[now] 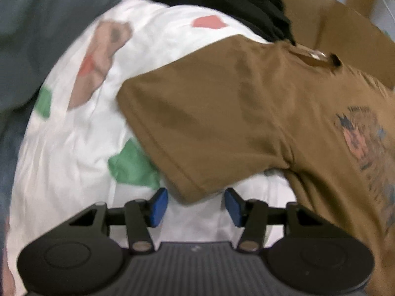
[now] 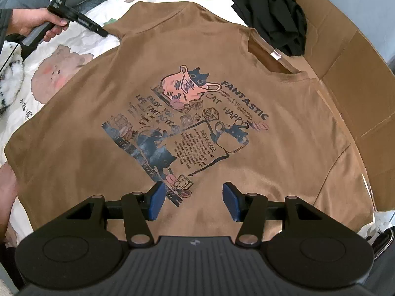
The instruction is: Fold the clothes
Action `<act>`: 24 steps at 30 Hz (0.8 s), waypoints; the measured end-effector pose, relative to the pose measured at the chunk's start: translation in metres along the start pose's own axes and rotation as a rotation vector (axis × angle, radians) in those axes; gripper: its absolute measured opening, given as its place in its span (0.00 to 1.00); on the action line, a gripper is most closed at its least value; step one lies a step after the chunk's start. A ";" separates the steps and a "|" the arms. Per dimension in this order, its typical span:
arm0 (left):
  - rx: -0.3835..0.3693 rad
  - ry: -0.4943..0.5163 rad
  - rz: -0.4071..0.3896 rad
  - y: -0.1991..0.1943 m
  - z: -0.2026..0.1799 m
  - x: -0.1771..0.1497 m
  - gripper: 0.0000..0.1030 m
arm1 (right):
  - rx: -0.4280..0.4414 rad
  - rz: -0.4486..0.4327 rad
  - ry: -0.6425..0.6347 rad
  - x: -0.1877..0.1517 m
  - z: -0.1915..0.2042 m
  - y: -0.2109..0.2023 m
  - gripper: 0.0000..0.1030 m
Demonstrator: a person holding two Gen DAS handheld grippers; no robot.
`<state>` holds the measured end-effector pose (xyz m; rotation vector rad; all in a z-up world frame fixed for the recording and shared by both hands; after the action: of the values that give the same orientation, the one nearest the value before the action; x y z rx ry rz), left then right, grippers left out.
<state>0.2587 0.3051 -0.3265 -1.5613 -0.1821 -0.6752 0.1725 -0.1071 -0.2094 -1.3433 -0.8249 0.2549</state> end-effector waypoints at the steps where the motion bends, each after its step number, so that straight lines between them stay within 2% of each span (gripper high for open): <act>1: -0.022 0.005 0.004 0.000 0.001 0.000 0.03 | -0.001 -0.002 0.001 0.002 -0.001 0.001 0.55; 4: -0.021 0.022 0.029 -0.005 0.005 0.000 0.04 | 0.001 -0.004 0.006 0.004 -0.003 0.003 0.55; 9: 0.009 0.119 0.075 -0.026 0.016 0.007 0.03 | 0.005 -0.002 -0.006 0.003 -0.001 0.004 0.55; 11: 0.023 0.106 0.076 -0.033 0.022 0.009 0.03 | 0.006 -0.005 -0.011 0.001 0.000 0.002 0.55; 14: 0.075 0.102 0.153 -0.027 0.026 0.007 0.06 | 0.000 -0.011 -0.022 0.000 0.002 -0.001 0.55; 16: 0.082 0.078 0.152 -0.028 0.030 0.004 0.13 | -0.002 -0.012 -0.027 -0.002 0.003 -0.003 0.55; 18: 0.089 0.053 0.151 -0.029 0.034 0.001 0.13 | -0.004 -0.008 -0.034 -0.004 0.004 -0.005 0.55; 24: 0.029 -0.029 -0.016 -0.043 0.031 0.018 0.17 | -0.015 0.004 -0.032 -0.009 0.002 -0.003 0.55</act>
<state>0.2615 0.3354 -0.2794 -1.5443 -0.2252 -0.6596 0.1637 -0.1119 -0.2104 -1.3581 -0.8527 0.2746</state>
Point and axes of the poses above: each gripper's, at about its wrist camera, not at the fingertips, and y roughly the way its jaws point, z to its left, x to its top, the point moved 1 cm from there along y, roughly the way its jaws point, and after that the axes turned 7 degrees about y, right-handed, at the moved point
